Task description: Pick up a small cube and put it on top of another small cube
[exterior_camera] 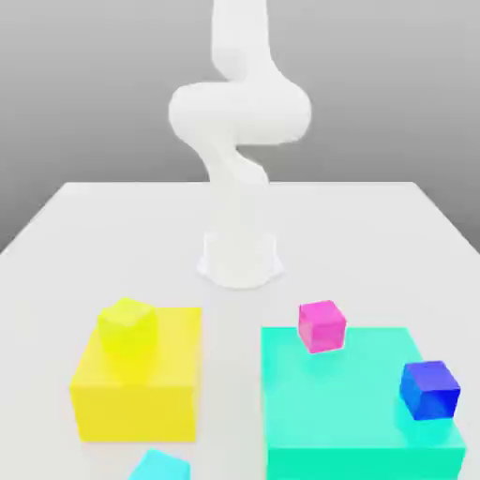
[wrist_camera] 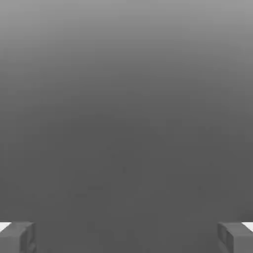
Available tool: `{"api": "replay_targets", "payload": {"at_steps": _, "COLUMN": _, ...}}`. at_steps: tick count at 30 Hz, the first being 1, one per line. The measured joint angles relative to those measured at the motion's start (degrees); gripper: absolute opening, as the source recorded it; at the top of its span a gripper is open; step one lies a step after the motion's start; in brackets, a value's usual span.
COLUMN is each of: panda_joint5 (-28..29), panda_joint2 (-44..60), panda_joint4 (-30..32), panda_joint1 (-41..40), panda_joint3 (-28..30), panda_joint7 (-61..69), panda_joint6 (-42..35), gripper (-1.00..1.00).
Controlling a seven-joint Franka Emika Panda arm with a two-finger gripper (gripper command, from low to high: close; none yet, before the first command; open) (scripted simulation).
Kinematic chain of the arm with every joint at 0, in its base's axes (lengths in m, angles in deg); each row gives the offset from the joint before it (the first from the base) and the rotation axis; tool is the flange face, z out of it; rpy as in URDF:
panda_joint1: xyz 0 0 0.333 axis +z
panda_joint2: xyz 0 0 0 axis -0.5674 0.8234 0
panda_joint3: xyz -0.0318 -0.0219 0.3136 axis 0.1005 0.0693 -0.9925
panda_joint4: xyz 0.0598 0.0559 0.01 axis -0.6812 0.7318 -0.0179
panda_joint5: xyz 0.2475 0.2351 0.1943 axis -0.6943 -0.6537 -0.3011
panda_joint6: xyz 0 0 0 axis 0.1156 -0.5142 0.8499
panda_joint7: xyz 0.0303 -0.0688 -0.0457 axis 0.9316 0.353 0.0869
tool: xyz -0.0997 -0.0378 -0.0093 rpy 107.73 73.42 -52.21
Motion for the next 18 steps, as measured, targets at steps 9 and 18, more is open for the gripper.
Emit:
{"api": "replay_targets", "payload": {"at_steps": 9, "panda_joint5": 0.29, "panda_joint2": 19.05, "panda_joint4": -0.22, "panda_joint1": -2.28, "panda_joint3": 0.59, "panda_joint7": -3.80, "panda_joint6": 5.55, "gripper": 0.00}}
{"api": "replay_targets", "payload": {"at_steps": 18, "panda_joint5": 0.03, "panda_joint2": 37.74, "panda_joint4": -0.44, "panda_joint1": -4.06, "panda_joint3": 1.90, "panda_joint7": -7.16, "panda_joint6": 11.00, "gripper": 0.00}}
